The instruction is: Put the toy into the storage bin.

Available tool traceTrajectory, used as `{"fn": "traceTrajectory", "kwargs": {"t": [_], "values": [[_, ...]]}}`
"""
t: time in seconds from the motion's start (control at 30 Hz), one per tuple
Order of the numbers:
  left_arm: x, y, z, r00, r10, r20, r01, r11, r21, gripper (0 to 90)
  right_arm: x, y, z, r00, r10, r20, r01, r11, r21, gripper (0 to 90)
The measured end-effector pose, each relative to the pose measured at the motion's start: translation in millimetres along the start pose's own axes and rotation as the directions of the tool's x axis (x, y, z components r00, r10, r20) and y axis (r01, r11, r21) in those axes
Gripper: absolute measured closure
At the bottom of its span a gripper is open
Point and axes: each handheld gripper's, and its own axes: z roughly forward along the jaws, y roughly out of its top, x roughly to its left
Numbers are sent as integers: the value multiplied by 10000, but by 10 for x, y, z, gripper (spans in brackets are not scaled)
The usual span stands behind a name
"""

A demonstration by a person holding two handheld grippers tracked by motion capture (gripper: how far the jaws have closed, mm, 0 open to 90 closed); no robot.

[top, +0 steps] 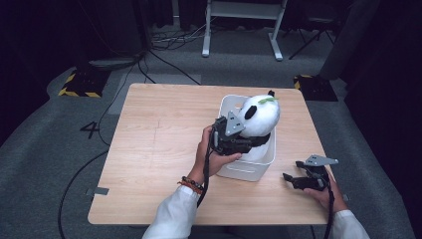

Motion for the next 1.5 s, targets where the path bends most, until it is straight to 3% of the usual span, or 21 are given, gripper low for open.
{"fn": "traceTrajectory", "kwargs": {"t": [0.47,0.87,1.03,1.5], "values": [[-40,-97,69,9997,244,79,-249,9967,777,303,-1,0,0,10000,-17,12,17,10000,-9,191],[-31,-116,67,9998,189,104,-198,9946,1017,280,-1,0,1,10000,-17,11,17,10000,-11,191],[-46,-102,61,9993,378,40,-380,9905,1320,227,-1,0,0,10000,-20,11,20,10000,-10,191],[12,-58,-37,9996,279,56,-284,9821,1861,180,-1,0,0,10000,-19,12,19,10000,-9,191]]}}
